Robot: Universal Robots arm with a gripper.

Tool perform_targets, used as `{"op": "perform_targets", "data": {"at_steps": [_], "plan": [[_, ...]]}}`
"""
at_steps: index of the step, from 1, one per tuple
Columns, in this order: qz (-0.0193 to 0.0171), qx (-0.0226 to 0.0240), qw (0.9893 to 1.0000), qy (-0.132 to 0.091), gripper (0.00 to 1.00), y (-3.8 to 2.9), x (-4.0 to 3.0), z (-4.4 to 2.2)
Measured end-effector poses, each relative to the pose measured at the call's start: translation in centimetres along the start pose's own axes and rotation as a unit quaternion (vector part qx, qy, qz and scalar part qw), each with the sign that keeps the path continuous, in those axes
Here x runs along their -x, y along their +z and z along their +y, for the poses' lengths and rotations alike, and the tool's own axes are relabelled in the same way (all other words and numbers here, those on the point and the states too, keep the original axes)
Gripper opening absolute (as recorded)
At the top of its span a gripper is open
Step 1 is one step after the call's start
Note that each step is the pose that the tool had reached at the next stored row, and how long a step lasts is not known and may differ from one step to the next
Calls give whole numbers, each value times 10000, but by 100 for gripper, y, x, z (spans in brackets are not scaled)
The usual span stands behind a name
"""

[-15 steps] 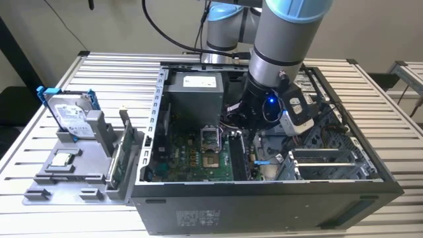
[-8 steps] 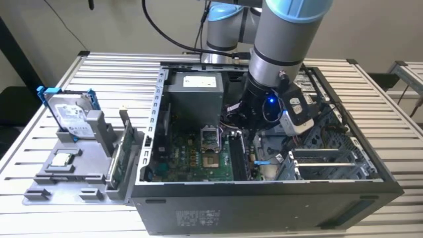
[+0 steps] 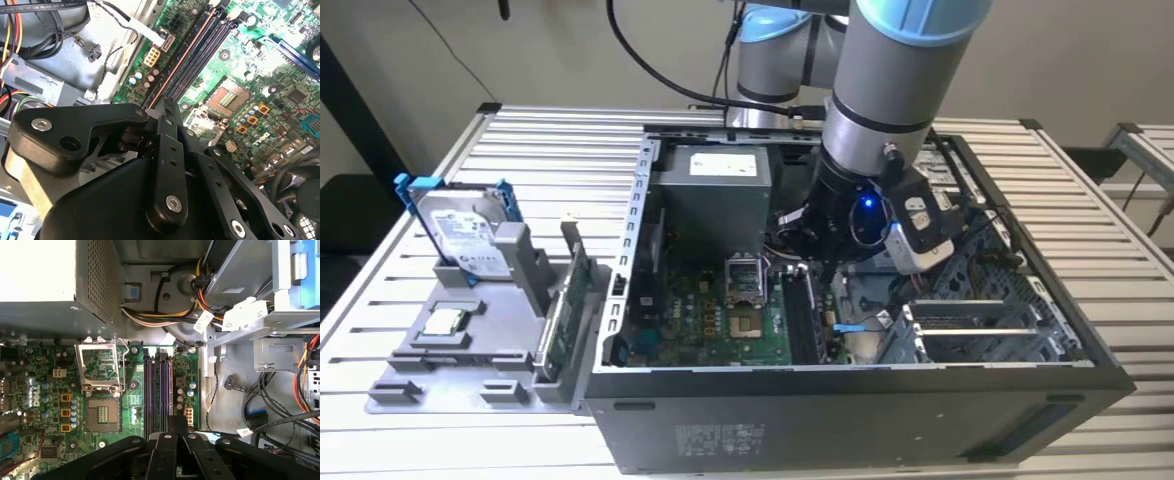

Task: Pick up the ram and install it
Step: 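Press down the ram until it locks into place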

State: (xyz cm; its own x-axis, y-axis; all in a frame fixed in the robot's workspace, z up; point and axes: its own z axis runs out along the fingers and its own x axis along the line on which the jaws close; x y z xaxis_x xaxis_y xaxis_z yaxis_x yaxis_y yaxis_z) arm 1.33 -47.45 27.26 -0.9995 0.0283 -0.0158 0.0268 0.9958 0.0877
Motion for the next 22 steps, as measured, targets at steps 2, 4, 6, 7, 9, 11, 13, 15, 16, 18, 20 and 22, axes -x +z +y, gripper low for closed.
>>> {"op": "perform_targets", "data": {"at_steps": [2, 4, 6, 7, 9, 11, 13, 15, 16, 18, 20, 22], "plan": [[0, -1, 10000, 0, 11, 0, 0, 0], [-1, -2, 10000, -1, 11, 0, 0, 0], [3, -1, 10000, -43, 11, 0, 0, 0], [8, 0, 9999, -104, 11, 0, -1, 0], [21, 2, 9997, -252, 11, 0, 0, 1], [36, 5, 9991, -427, 11, 0, 0, 0], [52, 7, 9982, -606, 11, -1, 0, 0], [69, 10, 9968, -793, 11, 0, 0, 0], [76, 12, 9961, -882, 11, 0, 0, 0], [91, 14, 9943, -1060, 11, -1, 0, 0], [105, 18, 9922, -1238, 11, 0, 0, 0], [119, 20, 9899, -1416, 11, 0, 0, 0]]}}
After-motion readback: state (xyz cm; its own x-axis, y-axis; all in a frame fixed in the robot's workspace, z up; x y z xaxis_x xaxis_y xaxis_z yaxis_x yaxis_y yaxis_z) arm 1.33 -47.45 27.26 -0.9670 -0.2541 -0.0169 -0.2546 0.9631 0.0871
